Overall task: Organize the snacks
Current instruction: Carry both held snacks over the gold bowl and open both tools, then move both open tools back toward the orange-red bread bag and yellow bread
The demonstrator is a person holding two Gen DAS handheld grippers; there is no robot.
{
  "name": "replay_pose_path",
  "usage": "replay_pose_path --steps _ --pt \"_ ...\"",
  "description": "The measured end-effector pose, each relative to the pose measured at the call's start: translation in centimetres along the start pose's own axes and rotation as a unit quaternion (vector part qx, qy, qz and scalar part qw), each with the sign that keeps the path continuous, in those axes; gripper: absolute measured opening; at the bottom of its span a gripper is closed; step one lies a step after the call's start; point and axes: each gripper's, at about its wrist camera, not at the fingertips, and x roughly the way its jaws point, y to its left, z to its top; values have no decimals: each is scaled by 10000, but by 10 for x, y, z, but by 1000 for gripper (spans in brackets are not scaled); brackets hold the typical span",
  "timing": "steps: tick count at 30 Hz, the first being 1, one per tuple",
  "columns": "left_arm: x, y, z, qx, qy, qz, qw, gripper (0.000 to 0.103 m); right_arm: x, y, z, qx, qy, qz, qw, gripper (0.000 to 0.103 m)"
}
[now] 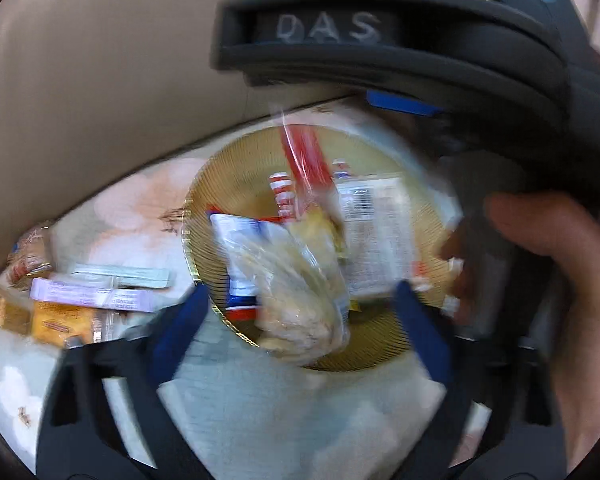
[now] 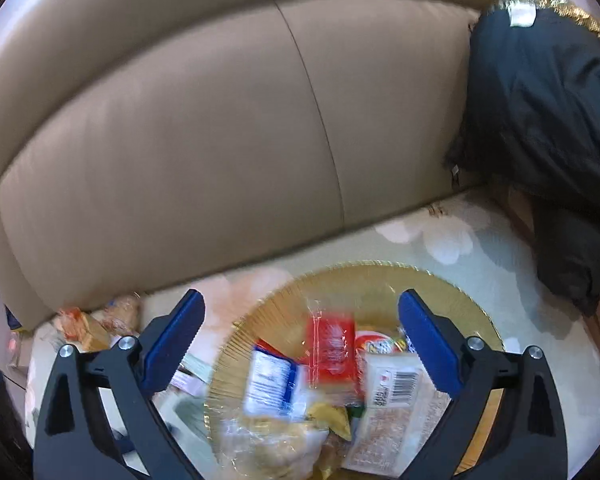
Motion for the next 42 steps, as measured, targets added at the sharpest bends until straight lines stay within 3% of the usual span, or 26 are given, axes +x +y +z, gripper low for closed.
replay_pose_path --steps 6,16,31,35,42 --pt "13 24 -2 -412 163 217 9988 100 -2 -12 2 357 -105 30 9993 98" --pt "8 50 -8 -559 233 459 9971 100 1 -5 5 320 -101 32 9994 98" --pt "-12 91 -20 -687 250 840 9938 100 27 10 -2 791 -48 601 9950 98" --pt "-20 111 -27 -781 281 969 9918 100 36 32 -5 588 79 719 9956 98" --pt "-36 152 -40 -941 306 1207 9877 100 36 84 -11 -373 9 728 9966 98"
